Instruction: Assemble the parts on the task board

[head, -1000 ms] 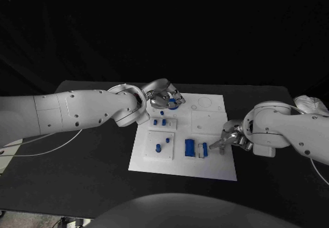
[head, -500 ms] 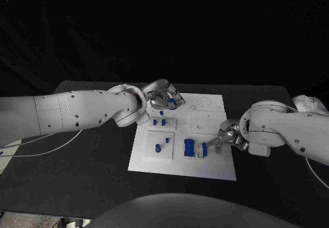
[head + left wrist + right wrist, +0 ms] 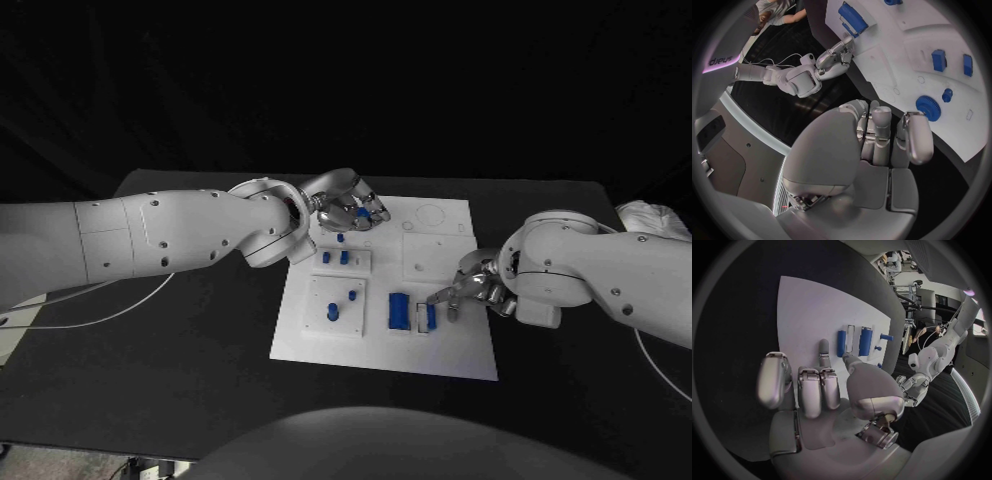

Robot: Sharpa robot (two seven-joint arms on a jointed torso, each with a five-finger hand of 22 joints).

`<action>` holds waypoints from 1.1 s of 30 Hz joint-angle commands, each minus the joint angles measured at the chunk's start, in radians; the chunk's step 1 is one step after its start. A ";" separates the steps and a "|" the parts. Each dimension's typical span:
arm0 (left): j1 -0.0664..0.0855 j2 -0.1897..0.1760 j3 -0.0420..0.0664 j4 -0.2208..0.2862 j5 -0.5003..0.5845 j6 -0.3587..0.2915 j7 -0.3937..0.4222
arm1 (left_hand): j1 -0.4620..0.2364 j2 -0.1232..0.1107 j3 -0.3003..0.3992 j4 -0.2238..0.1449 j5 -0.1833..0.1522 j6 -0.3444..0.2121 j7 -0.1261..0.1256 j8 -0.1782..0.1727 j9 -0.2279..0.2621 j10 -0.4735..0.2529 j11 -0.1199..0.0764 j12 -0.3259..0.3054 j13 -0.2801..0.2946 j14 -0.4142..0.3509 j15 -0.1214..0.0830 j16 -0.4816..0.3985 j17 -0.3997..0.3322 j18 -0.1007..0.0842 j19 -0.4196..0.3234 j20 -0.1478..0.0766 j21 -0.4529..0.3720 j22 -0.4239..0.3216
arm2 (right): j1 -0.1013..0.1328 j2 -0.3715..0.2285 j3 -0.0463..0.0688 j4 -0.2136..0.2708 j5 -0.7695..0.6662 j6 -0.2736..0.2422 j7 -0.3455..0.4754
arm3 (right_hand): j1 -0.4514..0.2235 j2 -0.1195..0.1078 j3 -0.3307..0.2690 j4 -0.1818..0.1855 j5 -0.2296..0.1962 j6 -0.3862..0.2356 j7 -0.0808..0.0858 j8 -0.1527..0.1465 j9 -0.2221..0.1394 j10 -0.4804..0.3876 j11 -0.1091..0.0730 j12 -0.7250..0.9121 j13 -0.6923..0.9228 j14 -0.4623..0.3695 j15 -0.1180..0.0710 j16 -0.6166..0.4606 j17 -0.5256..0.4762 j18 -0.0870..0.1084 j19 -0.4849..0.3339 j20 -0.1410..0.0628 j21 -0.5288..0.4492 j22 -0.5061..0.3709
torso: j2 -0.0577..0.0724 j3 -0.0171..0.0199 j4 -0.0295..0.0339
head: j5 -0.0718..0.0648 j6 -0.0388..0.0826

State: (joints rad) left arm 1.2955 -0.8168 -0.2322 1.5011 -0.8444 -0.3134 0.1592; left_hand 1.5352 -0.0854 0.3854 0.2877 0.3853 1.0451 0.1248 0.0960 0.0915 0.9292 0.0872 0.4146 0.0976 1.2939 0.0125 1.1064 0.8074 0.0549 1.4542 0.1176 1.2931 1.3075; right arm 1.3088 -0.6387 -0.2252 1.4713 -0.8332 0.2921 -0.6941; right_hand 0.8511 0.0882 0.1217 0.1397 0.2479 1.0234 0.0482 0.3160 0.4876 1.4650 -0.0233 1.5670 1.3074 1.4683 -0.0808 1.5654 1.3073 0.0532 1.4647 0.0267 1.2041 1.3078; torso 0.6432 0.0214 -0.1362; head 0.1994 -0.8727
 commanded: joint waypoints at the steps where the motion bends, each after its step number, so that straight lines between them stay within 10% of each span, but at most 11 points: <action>1: -0.001 0.002 0.001 0.001 -0.005 0.019 -0.005 | 0.009 -0.001 0.005 -0.002 0.003 0.004 0.001 0.004 0.001 0.005 0.003 0.004 0.001 -0.009 0.000 -0.003 -0.001 0.006 -0.006 0.001 -0.006 0.182 | -0.006 0.008 -0.001 -0.007 0.012 0.003 0.003 | 0.001 0.001 0.005 -0.006 -0.004 -0.008 0.000 -0.006 0.005 0.106 -0.004 0.004 0.263 0.103 -0.005 0.005 0.263 0.020 -0.007 -0.002 -0.008 0.163 | 0.000 0.0002 0.0004 | 0.001 0.000; 15: -0.001 0.004 0.001 0.001 -0.009 0.024 -0.014 | 0.012 0.000 0.007 -0.003 0.005 0.004 0.002 0.005 0.001 0.006 0.003 0.005 0.002 -0.010 0.000 -0.004 -0.001 0.006 -0.006 0.001 -0.006 0.182 | -0.013 0.026 0.000 -0.023 0.023 -0.025 0.009 | -0.029 0.009 -0.005 0.006 -0.116 0.000 -0.003 -0.011 0.044 0.106 -0.006 0.004 0.263 0.103 -0.007 0.005 0.263 0.022 -0.008 -0.003 -0.022 0.161 | 0.000 -0.0006 -0.0006 | 0.004 0.000; 27: -0.003 0.003 0.000 0.002 -0.013 0.027 -0.022 | 0.013 0.001 0.008 -0.003 0.006 0.005 0.002 0.005 0.002 0.006 0.003 0.006 0.002 -0.010 0.000 -0.005 -0.003 0.007 -0.007 0.001 -0.006 0.182 | -0.013 0.037 0.000 -0.032 0.020 -0.027 0.008 | 0.027 0.051 0.083 -0.053 0.150 0.002 -0.008 -0.024 0.080 0.106 -0.012 0.004 0.263 0.102 -0.012 0.005 0.262 0.024 -0.009 -0.008 -0.043 0.158 | 0.000 -0.0003 -0.0014 | 0.005 0.000; 33: -0.003 0.003 0.000 0.003 -0.014 0.029 -0.024 | 0.014 0.001 0.009 -0.003 0.006 0.005 0.003 0.005 0.002 0.006 0.003 0.006 0.003 -0.011 0.001 -0.005 -0.004 0.006 -0.007 0.001 -0.006 0.182 | -0.014 0.044 0.000 -0.038 0.015 -0.027 0.008 | 0.040 0.049 0.121 -0.080 0.179 0.000 -0.008 -0.030 0.089 0.106 -0.012 0.004 0.263 0.101 -0.012 0.001 0.258 0.025 -0.010 -0.009 -0.051 0.157 | 0.000 -0.0001 -0.0012 | 0.005 0.000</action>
State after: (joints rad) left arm 1.2924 -0.8156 -0.2323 1.5013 -0.8544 -0.2990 0.1380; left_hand 1.5392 -0.0814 0.3880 0.2851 0.3853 1.0450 0.1247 0.0960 0.0921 0.9292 0.0872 0.4146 0.0996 1.2904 0.0161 1.1065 0.8046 0.0548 1.4542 0.1176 1.2932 1.3074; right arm 1.2991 -0.5960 -0.2229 1.4367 -0.8070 0.2612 -0.6856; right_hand 0.8827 0.1359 0.2380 0.0592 0.4222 1.0289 0.0438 0.2888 0.5764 1.4650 -0.0304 1.5670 1.3074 1.4647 -0.0843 1.5654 1.3080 0.0632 1.4574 0.0195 1.1578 1.3075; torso 0.6426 0.0211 -0.1375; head 0.2045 -0.8727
